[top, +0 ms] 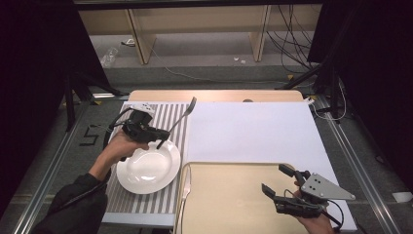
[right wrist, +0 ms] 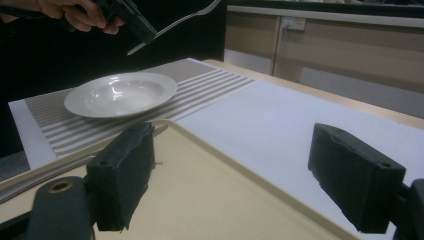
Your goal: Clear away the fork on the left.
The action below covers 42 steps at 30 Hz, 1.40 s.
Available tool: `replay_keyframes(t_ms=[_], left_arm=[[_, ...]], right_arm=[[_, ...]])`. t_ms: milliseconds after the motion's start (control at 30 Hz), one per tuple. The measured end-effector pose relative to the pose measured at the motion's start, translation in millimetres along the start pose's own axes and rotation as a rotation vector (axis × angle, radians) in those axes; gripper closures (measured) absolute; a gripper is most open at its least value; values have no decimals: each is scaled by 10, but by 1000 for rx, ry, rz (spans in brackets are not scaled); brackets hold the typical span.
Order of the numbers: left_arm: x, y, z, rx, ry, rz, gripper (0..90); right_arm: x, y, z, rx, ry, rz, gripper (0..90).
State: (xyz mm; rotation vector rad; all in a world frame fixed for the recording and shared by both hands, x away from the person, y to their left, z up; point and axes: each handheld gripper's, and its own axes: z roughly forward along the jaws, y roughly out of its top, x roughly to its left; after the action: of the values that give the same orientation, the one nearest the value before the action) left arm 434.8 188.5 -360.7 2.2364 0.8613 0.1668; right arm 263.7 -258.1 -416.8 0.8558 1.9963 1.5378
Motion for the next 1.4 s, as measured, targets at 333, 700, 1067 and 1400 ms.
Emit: replay_keyframes(t_ms=[333,700,1067,1400], left_arm=[[-542,-173,120,24,-35,111,805],[-910,-348,328,86,-92,171,805],[-1100,-460,428,88,-132,168,805],[-1278,-549,494,99,-172,147,804]], right_arm=[[3,6,-5,-2,3,0,195],[3,9,-11,-5,0,0,195],[4,12,-14,-12,-3,-1,195],[8,20,-28,-7,-3,-6,195]])
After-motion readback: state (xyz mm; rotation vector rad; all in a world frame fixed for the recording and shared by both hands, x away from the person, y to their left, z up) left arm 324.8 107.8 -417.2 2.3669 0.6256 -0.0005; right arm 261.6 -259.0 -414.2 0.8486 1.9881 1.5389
